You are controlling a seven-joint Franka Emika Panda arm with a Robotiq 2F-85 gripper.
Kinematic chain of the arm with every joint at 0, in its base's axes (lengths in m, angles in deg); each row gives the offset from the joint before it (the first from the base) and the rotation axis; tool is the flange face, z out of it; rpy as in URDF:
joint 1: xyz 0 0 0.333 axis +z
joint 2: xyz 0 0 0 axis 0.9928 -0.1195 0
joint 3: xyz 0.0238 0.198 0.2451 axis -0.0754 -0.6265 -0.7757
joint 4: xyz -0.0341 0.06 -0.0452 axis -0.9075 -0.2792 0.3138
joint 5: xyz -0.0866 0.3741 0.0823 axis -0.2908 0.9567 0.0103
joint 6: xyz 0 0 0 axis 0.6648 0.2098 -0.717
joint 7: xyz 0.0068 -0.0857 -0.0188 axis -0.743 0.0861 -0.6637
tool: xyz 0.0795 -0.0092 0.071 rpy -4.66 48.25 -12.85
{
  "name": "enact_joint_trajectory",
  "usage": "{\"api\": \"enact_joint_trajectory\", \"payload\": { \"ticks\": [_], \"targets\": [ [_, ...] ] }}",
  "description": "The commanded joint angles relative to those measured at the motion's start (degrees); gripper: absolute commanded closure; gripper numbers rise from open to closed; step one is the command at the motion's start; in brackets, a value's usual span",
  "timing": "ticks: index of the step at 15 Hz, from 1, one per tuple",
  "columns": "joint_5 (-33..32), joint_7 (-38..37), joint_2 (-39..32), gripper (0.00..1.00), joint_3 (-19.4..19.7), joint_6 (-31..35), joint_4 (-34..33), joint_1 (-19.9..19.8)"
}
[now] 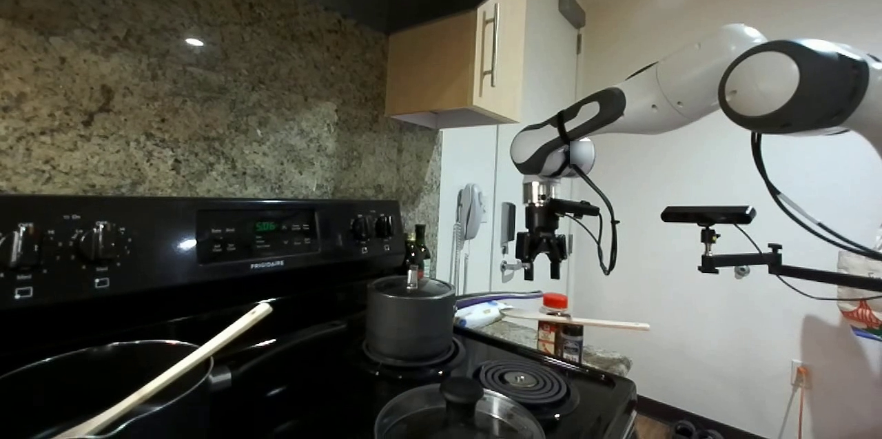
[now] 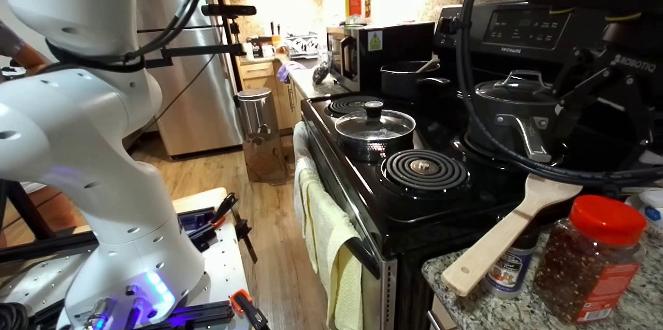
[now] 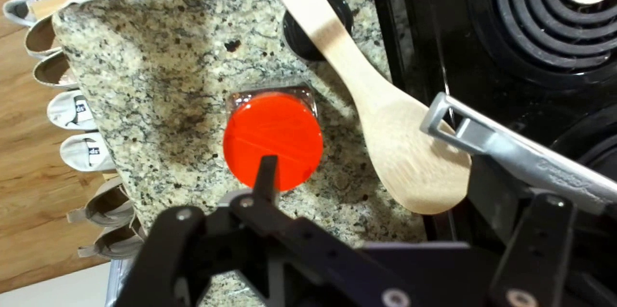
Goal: Move the black pot to the left side of the stove, pick up the jar with the orange lid from the right side of the counter and place it in-between the two pots on the stove, remove the wooden spoon from the black pot on the left and put it on the stove
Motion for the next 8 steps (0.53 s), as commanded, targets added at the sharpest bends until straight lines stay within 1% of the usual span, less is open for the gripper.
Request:
{"api": "enact_joint_trajectory", "payload": {
  "ticks": [1,4,6,8],
  "targets": [
    [0.8,-2.9,-3.7,0.0,0.0,0.5,-4.8,0.2],
    [1.5,-6.5,-7.4,0.0,0.0,-1.2,-8.6,-0.4],
    [2.4,-7.7,-9.5,0.0,-0.2,-3.2,-10.7,-1.3],
    [3.3,-9.5,-10.4,0.0,0.3,-3.5,-11.6,-2.6]
  ]
}}
